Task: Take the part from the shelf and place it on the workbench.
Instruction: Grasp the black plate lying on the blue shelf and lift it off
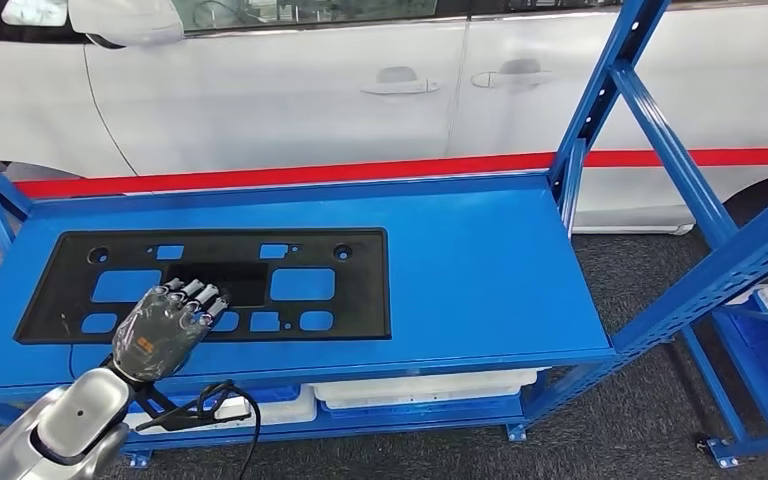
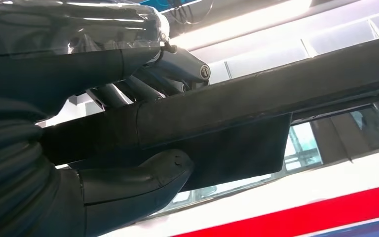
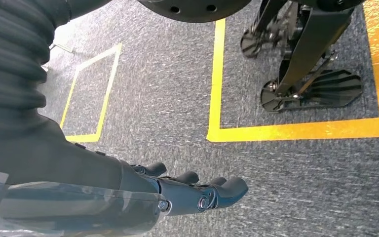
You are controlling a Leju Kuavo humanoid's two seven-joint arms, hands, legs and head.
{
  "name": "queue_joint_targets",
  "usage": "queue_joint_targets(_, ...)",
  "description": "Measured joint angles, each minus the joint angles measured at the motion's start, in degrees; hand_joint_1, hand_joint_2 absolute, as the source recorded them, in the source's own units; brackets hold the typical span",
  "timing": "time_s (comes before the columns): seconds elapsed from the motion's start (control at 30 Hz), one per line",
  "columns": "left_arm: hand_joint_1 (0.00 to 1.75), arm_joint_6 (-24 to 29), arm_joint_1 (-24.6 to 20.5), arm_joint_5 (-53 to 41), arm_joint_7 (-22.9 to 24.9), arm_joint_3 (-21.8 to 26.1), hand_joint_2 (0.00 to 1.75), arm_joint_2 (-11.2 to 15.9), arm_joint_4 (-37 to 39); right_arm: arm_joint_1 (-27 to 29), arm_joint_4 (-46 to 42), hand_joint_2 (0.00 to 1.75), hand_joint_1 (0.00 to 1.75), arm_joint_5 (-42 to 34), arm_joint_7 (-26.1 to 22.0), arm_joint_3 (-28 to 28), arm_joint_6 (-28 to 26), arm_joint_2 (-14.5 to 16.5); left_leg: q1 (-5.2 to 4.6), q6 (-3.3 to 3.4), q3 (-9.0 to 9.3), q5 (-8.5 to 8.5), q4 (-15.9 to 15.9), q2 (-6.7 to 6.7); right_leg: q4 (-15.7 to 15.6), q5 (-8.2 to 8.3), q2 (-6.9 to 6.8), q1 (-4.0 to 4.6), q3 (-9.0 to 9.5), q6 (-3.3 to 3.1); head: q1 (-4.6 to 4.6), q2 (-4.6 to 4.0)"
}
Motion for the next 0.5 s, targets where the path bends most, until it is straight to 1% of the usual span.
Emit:
queue_joint_targets(0.03,1.75,0.1,0.0,0.0,0.2,0.0,1.75,0.1,-0.1,0.0,0.0,1.75,0.0,-0.1,0.0,0.0,0.0,0.1,-0.23,0.39,2.61,0.43,-4.0,-0.02,0.1,0.32,0.02,0.09,-0.31,0.2,0.01,0.0)
queue_joint_targets(0.07,1.75,0.3,0.0,0.1,0.4,0.0,1.75,0.3,-0.3,0.1,0.0,1.75,0.0,-0.2,0.0,0.0,0.0,0.1,-0.48,0.71,4.33,0.5,-6.9,-0.04,0.1,0.7,0.03,0.13,-0.52,0.5,0.01,0.0)
queue_joint_targets(0.1,1.75,0.5,0.1,0.0,0.6,0.0,1.75,0.5,-0.6,0.2,0.0,1.75,0.0,-0.4,-0.1,-0.1,0.0,0.2,-0.71,0.94,5.1,0.27,-8.5,-0.06,0.1,1.1,0.02,0.09,-0.66,0.85,0.01,0.0)
queue_joint_targets(0.13,1.75,0.8,0.2,-0.2,0.8,0.0,1.75,0.6,-0.9,0.4,0.0,1.75,0.0,-0.6,-0.2,-0.2,-0.1,0.2,-0.85,1.12,5.1,0.53,-8.9,-0.07,0.0,1.54,0.02,0.02,-0.71,1.23,0.02,0.0)
queue_joint_targets(0.17,1.75,0.9,0.4,-0.4,1.0,0.0,1.75,0.8,-1.3,0.6,0.1,1.75,0.0,-0.8,-0.3,-0.3,-0.2,0.3,-0.76,1.43,4.81,1.04,-9.1,0.0,-0.1,1.77,0.03,-0.03,-0.79,1.6,0.02,0.0)
queue_joint_targets(0.2,1.75,1.1,0.6,-0.8,1.1,-0.1,1.75,0.9,-1.8,0.9,0.1,1.75,0.0,-1.0,-0.5,-0.5,-0.3,0.3,-0.66,1.81,4.52,1.61,-9.3,0.11,0.2,1.19,0.03,-0.09,-1.04,1.92,0.02,0.0)
queue_joint_targets(0.23,1.75,1.1,0.7,-1.0,1.2,-0.1,1.75,1.0,-2.2,1.1,0.1,1.75,0.0,-1.2,-0.7,-0.7,-0.4,0.4,-0.52,2.29,4.07,2.29,-9.6,0.23,1.4,-0.39,0.03,-0.13,-1.54,2.2,0.02,0.0)
queue_joint_targets(0.27,1.75,1.2,0.8,-1.2,1.2,-0.2,1.75,1.0,-2.7,1.3,0.1,1.75,0.0,-1.4,-0.8,-0.9,-0.4,0.4,-0.38,2.68,3.53,2.95,-9.7,0.35,3.5,-2.85,0.02,-0.22,-2.32,2.44,0.03,0.0)
queue_joint_targets(0.3,1.75,1.3,0.9,-1.3,1.2,-0.3,1.75,1.0,-3.1,1.5,0.2,1.75,0.0,-1.7,-1.0,-1.1,-0.5,0.5,-0.45,2.96,2.88,3.52,-9.7,0.41,6.8,-5.79,0.01,-0.35,-3.32,2.66,0.03,0.0)
queue_joint_targets(0.33,1.75,1.3,1.0,-1.3,1.2,-0.3,1.75,1.0,-3.5,1.7,0.2,1.75,0.0,-2.0,-1.1,-1.3,-0.6,0.6,-0.51,3.12,2.13,4.05,-9.7,0.43,10.5,-8.2,0.0,-0.46,-4.29,2.86,0.02,0.0)
queue_joint_targets(0.37,1.75,1.3,1.0,-1.4,1.1,-0.4,1.75,1.0,-3.8,1.8,0.2,1.75,0.0,-2.2,-1.2,-1.5,-0.7,0.7,-0.57,3.12,1.37,4.55,-9.6,0.45,13.6,-9.42,0.0,-0.56,-4.89,3.06,0.02,0.0)
queue_joint_targets(0.4,1.75,1.3,1.0,-1.4,0.9,-0.6,1.75,1.0,-4.0,1.9,0.2,1.75,0.0,-2.4,-1.3,-1.7,-0.9,0.8,-0.61,3.06,0.54,5.04,-9.4,0.47,15.4,-9.32,0.0,-0.62,-4.8,3.19,0.02,0.0)
queue_joint_targets(0.43,1.75,1.3,1.0,-1.3,0.7,-0.7,1.75,1.0,-4.3,2.0,0.2,1.75,0.0,-2.5,-1.3,-1.8,-1.0,0.8,-0.62,2.95,-0.27,5.48,-9.2,0.5,15.3,-8.1,-0.01,-0.66,-3.79,3.24,0.02,0.0)
queue_joint_targets(0.47,1.75,1.3,1.0,-1.3,0.6,-0.9,1.75,1.0,-4.5,1.9,0.2,1.75,0.0,-2.6,-1.3,-2.0,-1.1,0.9,-0.62,2.8,-1.02,5.86,-8.9,0.53,13.2,-6.42,-0.02,-0.68,-1.74,3.18,0.02,0.0)
queue_joint_targets(0.5,1.75,1.4,1.0,-1.3,0.6,-1.0,1.75,1.0,-4.8,1.9,0.2,1.75,0.0,-2.6,-1.3,-2.1,-1.2,0.9,-0.62,2.61,-1.66,6.19,-8.6,0.55,9.6,-5.16,-0.01,-0.67,1.11,2.99,0.02,0.0)
